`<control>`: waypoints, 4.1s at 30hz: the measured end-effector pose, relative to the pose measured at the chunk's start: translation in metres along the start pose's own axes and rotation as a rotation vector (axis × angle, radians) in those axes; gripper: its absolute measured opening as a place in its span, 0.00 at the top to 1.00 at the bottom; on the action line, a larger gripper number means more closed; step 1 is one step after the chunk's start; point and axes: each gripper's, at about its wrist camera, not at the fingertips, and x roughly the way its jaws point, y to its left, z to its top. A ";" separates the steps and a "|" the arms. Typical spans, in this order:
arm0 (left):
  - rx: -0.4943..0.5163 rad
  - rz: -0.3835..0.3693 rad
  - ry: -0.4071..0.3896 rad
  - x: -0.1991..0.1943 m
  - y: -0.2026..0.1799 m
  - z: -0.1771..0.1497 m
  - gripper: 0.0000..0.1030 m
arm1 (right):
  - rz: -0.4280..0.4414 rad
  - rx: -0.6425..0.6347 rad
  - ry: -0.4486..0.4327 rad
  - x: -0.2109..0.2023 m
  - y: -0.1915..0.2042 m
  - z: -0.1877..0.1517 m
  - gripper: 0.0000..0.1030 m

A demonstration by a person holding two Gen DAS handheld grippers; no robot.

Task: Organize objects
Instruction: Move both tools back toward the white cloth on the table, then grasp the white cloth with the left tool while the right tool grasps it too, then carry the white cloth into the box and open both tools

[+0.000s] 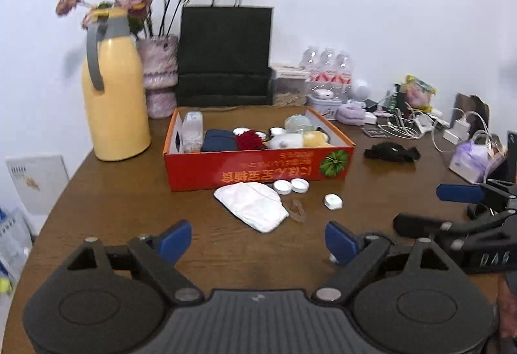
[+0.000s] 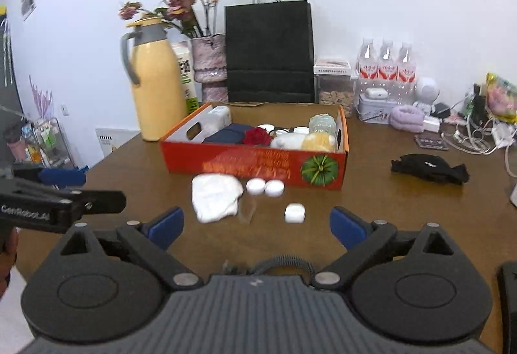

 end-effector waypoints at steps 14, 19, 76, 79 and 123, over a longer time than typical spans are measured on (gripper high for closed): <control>-0.076 0.046 0.038 0.038 0.020 -0.020 0.13 | 0.022 0.078 0.002 0.018 -0.006 -0.014 0.33; -0.043 0.053 0.049 0.071 0.038 -0.014 0.25 | 0.034 0.092 0.051 0.067 -0.003 -0.007 0.47; 0.020 -0.011 0.145 0.053 0.055 -0.063 0.57 | 0.145 0.019 0.209 0.043 0.085 -0.062 0.61; -0.004 -0.033 0.177 0.054 0.056 -0.069 0.68 | 0.119 0.003 0.215 0.048 0.094 -0.069 0.71; -0.346 0.108 0.160 0.136 0.144 0.000 0.45 | 0.224 -0.024 0.241 0.243 0.069 0.071 0.39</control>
